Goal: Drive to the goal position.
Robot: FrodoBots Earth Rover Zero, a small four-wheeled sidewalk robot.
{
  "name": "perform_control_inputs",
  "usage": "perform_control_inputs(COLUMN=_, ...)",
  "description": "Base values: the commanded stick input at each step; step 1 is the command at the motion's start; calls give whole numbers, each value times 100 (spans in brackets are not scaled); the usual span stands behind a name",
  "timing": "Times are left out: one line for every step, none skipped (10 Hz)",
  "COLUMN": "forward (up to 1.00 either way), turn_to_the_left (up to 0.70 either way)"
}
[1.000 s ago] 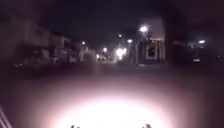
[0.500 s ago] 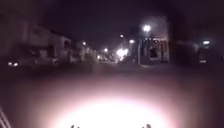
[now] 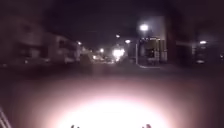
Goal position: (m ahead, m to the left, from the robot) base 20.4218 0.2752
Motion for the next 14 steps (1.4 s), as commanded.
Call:
perform_control_inputs(forward=100, turn_to_the_left=0)
perform_control_inputs(forward=100, turn_to_the_left=0)
perform_control_inputs(forward=100, turn_to_the_left=0)
perform_control_inputs(forward=100, turn_to_the_left=0)
perform_control_inputs(forward=100, turn_to_the_left=0)
perform_control_inputs(forward=100, turn_to_the_left=0)
perform_control_inputs(forward=100, turn_to_the_left=0)
perform_control_inputs(forward=100, turn_to_the_left=0)
perform_control_inputs(forward=100, turn_to_the_left=0)
perform_control_inputs(forward=100, turn_to_the_left=0)
perform_control_inputs(forward=100, turn_to_the_left=0)
perform_control_inputs(forward=100, turn_to_the_left=0)
perform_control_inputs(forward=100, turn_to_the_left=0)
perform_control_inputs(forward=100, turn_to_the_left=0)
